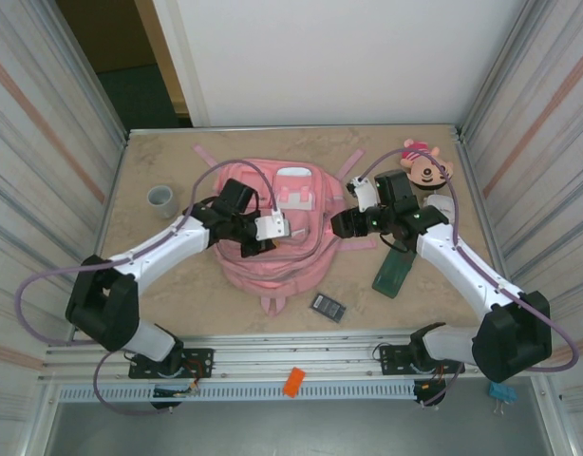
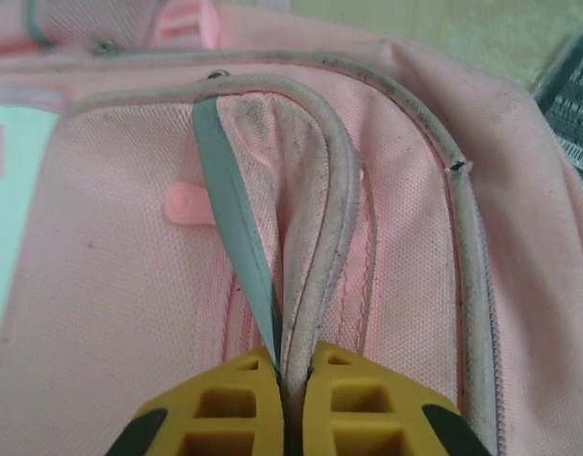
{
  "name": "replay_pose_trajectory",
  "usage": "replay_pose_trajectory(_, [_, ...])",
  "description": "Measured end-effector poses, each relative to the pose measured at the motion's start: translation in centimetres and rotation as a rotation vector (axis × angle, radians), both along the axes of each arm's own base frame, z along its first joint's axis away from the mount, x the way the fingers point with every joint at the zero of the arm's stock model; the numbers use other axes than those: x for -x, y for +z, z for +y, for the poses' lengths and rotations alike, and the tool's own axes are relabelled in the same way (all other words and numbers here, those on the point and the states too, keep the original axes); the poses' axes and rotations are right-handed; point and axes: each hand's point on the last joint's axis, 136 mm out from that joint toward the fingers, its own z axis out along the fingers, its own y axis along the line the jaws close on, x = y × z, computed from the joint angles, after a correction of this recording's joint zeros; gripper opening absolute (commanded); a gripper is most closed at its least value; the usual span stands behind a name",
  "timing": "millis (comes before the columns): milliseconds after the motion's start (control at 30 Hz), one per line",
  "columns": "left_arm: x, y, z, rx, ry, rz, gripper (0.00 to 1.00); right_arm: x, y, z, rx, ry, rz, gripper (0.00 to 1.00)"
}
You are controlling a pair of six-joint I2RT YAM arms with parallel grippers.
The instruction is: Pack books, pencil case, and school supplies into a backpack
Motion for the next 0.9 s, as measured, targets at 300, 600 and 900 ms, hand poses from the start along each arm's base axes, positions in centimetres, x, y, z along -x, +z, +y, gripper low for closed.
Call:
replay_pose_trajectory(300, [0.4,5.4,2.7,0.160,0.013,-0.097,0.00,-1.5,-2.5,-0.6,0.093,0.229,-0.085,0.60])
replay_pose_trajectory(600, [0.9,4.9,3.1,0.165,-0.033,-0.102,0.00,-4.7,-5.8,2.1,0.124,0.519,-0.114,0.59])
replay_pose_trajectory(900, [1.1,4.1,3.0,0.151,-0.057,-0.078,0.00,-6.1,-9.3,3.4,0.138,0.708,-0.084,0.56])
